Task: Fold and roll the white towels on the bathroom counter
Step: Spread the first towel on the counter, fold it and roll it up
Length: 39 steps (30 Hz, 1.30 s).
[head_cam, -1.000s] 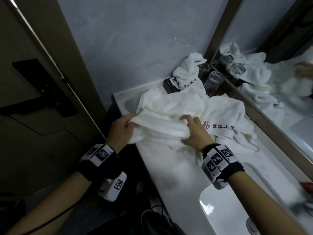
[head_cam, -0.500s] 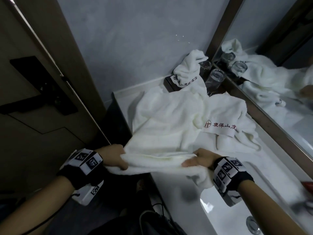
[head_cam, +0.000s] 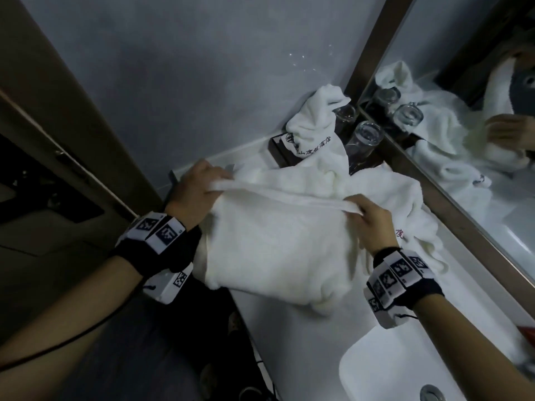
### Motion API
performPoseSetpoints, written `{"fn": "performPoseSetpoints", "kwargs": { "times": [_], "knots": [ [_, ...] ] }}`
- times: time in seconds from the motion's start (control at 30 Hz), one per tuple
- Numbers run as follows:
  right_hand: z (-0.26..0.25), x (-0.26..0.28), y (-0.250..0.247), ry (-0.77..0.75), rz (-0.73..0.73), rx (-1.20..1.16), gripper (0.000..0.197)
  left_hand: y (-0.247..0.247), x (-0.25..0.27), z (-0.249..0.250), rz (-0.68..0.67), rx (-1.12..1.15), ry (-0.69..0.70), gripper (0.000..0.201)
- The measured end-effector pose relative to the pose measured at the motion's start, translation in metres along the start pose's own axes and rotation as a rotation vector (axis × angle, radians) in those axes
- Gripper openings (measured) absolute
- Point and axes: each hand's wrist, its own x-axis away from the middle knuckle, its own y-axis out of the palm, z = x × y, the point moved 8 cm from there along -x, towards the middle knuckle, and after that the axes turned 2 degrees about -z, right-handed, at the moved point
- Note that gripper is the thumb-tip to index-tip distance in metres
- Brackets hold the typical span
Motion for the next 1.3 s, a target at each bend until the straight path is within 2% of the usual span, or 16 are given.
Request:
{"fn": "performPoseSetpoints", "kwargs": {
  "times": [0.07, 0.13, 0.33, 0.4, 0.53, 0.6, 0.67, 0.7, 0.77, 0.87, 0.97, 1.03, 1.1, 1.17, 1.23, 1.3],
  "knots": [
    [-0.008, -0.025, -0.009, -0.033, 0.076, -0.053, 0.01, -0.005, -0.027, -0.001, 0.121, 0.007, -0.027, 0.016],
    [-0.011, -0.049, -0.008, -0.017, 0.102, -0.115, 0.011, 0.006, -0.049, -0.008, 0.124, -0.025, -0.088, 0.013],
    [-0.014, -0.091, 0.023, 0.099, -0.03, -0.03, 0.054, 0.087, -0.084, -0.005, -0.246, -0.088, -0.019, 0.031],
    [-0.014, -0.1, 0.033, 0.133, -0.096, 0.092, 0.058, 0.102, -0.093, 0.004, -0.276, -0.021, -0.013, 0.034],
    [-0.01, -0.101, 0.046, 0.175, -0.246, 0.087, 0.042, 0.125, -0.109, -0.001, -0.352, 0.122, -0.187, 0.049],
    [-0.01, -0.095, 0.052, 0.129, -0.348, 0.138, 0.03, 0.136, -0.109, -0.004, -0.466, -0.007, -0.211, 0.061],
    [-0.013, -0.088, 0.053, 0.071, -0.351, 0.143, 0.025, 0.151, -0.102, -0.004, -0.621, -0.162, -0.178, 0.075],
    [-0.015, -0.085, 0.052, 0.036, -0.338, 0.146, 0.025, 0.158, -0.097, -0.004, -0.703, -0.25, -0.156, 0.076],
    [-0.018, -0.078, 0.056, -0.029, -0.351, 0.12, 0.025, 0.166, -0.088, -0.004, -0.784, -0.452, -0.097, 0.061],
    [-0.017, -0.067, 0.065, -0.02, -0.461, 0.034, 0.021, 0.163, -0.086, 0.003, -0.674, -0.599, 0.082, 0.047],
    [-0.012, -0.07, 0.057, 0.017, -0.429, 0.035, 0.032, 0.148, -0.09, 0.016, -0.513, -0.659, 0.259, 0.042],
    [-0.016, -0.078, 0.041, -0.015, -0.325, -0.002, 0.034, 0.131, -0.094, 0.01, -0.477, -0.601, 0.203, 0.033],
    [-0.019, -0.087, 0.02, -0.061, -0.165, -0.014, 0.033, 0.107, -0.096, -0.003, -0.456, -0.53, 0.09, 0.033],
    [-0.02, -0.095, -0.001, -0.09, 0.013, 0.037, 0.033, 0.082, -0.1, -0.011, -0.414, -0.534, 0.06, 0.034],
    [-0.019, -0.101, -0.014, -0.076, 0.137, 0.084, 0.029, 0.059, -0.103, -0.017, -0.299, -0.542, 0.064, 0.031],
    [-0.012, -0.108, -0.014, 0.002, 0.155, 0.118, 0.029, 0.043, -0.099, -0.021, -0.169, -0.502, 0.053, 0.029]
  ]
}}
